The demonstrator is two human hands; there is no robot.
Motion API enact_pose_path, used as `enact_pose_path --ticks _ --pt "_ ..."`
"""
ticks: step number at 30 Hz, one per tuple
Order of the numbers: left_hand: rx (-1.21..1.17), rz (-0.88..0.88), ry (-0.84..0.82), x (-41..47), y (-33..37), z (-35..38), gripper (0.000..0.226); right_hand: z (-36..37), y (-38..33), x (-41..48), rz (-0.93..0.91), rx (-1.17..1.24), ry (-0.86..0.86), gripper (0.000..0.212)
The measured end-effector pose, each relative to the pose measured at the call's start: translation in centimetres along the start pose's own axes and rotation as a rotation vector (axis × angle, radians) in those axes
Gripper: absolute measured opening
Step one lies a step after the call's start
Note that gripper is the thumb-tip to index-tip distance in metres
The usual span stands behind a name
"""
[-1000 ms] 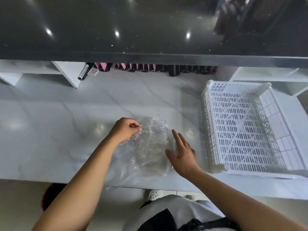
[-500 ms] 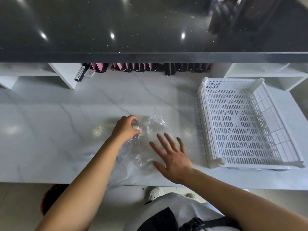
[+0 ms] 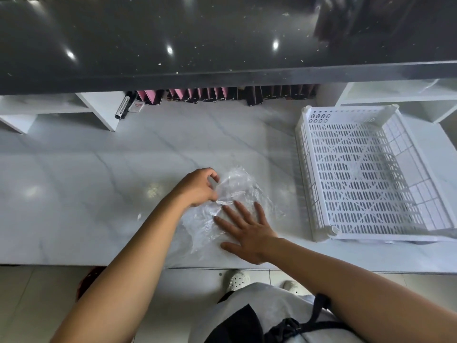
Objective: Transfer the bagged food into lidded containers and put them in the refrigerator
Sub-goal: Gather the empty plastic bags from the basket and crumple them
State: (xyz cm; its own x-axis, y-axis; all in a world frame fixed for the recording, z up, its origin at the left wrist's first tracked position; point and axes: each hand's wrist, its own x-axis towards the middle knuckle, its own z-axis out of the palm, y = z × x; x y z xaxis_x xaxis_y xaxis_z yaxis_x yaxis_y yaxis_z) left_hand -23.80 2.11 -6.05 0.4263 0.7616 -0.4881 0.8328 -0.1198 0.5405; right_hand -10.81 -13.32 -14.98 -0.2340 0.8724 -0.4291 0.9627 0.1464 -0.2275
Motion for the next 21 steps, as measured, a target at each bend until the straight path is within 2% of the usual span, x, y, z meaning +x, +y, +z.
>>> enact_pose_path --ticks 4,6,8,10,11,14,15,16,18,19,21 --pt "0.117 0.104 0.078 -4.1 0.7 2.7 0.054 -1.3 0.4 -0.7 -0.004 0.158 0.049 0.074" --pt "0.125 0.158 0.157 -5.4 0.3 4.8 0.058 -1.6 0.6 -2.3 -0.01 0.23 0.143 0.068" --pt "0.089 0.227 0.2 -6.3 -0.4 7.3 0.059 -1.5 0.6 -4.7 -0.061 0.236 0.381 0.053" --pt "0.113 0.252 0.216 -7.1 -1.3 9.9 0.058 -1.5 0.7 -7.3 -0.052 0.342 0.669 0.031" --pt "0.139 0.243 0.22 -7.5 -1.6 11.1 0.058 -2.0 0.8 -8.3 -0.039 0.386 0.761 0.024" --pt "0.172 0.193 0.176 -8.5 -2.3 14.0 0.059 -3.8 1.1 -8.7 -0.026 0.384 0.871 0.024" --pt "0.179 0.196 0.156 -8.7 -2.5 14.6 0.059 -4.2 1.2 -8.0 -0.005 0.352 0.826 0.033" --pt "0.188 0.21 0.148 -8.7 -2.6 15.0 0.058 -4.4 1.3 -7.1 0.039 0.322 0.708 0.044" --pt "0.097 0.229 0.167 -8.8 -2.6 15.2 0.05 -3.7 1.3 -5.0 0.15 0.268 0.396 0.064" --pt "-0.016 0.22 0.229 -8.9 -2.5 15.1 0.044 -2.8 1.5 -4.0 0.185 0.227 0.281 0.07" --pt "-0.212 0.169 0.467 -8.8 -2.1 14.3 0.04 -0.6 2.1 -2.6 0.214 0.136 0.182 0.074"
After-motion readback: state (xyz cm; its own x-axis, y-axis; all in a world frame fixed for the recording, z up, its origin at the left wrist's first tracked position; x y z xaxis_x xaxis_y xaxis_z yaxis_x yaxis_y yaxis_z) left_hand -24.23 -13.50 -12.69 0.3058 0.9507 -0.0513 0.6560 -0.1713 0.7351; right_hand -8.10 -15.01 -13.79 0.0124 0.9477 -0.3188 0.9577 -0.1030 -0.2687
